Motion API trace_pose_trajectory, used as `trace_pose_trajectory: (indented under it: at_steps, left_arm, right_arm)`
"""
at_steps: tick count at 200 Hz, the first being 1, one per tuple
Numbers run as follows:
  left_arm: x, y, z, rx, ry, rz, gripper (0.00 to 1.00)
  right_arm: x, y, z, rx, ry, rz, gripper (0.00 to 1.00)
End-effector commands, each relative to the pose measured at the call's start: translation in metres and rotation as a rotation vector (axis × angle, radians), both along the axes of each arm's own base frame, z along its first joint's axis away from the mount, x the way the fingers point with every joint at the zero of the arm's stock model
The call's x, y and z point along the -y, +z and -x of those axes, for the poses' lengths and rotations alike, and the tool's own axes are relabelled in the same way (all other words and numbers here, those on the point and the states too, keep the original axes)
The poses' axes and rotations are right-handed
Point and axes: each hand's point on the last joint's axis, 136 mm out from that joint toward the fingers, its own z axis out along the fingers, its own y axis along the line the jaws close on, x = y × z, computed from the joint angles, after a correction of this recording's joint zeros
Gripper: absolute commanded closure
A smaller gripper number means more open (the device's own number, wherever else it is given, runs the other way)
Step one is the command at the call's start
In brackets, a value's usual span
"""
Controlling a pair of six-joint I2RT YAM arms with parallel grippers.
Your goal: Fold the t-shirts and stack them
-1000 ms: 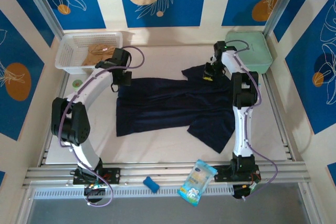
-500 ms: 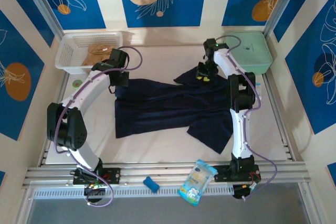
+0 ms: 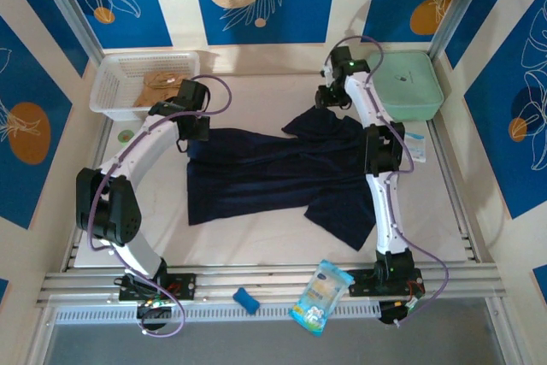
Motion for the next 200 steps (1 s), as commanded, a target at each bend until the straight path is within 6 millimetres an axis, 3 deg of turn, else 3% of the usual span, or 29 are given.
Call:
trace_pose_trajectory:
  at_steps: [1,39,83,99,118,167,200]
  left_arm:
    - [0.004,0.011,0.0,0.015,-0.016,0.007,1.0]
    - [0.003,0.008,0.002,0.009,-0.015,0.004,1.0]
    - [0.001,0.002,0.006,-0.002,-0.014,-0.002,1.0]
    - [0.001,-0.001,0.008,-0.004,-0.013,-0.002,1.0]
    - [0.001,-0.001,0.009,-0.008,-0.017,-0.005,1.0]
    - [0.001,0.007,0.01,0.012,-0.019,0.001,1.0]
    - [0.001,0.009,0.009,0.017,-0.02,0.002,1.0]
  right_arm:
    - [-0.004,0.0,-0.011,0.055,0.085,0.055,0.53]
    - [0.004,-0.028,-0.004,-0.01,0.052,0.103,0.57]
    - [0.009,-0.048,0.043,-0.192,-0.056,0.096,0.65]
    - [0.001,-0.044,0.059,-0.219,-0.077,0.069,0.65]
    - [-0.004,-0.03,0.063,-0.201,-0.086,0.057,0.64]
    - [0.01,0.023,0.036,-0.059,-0.103,0.113,0.61]
    - [0.015,0.027,0.022,-0.012,-0.08,0.124,0.6]
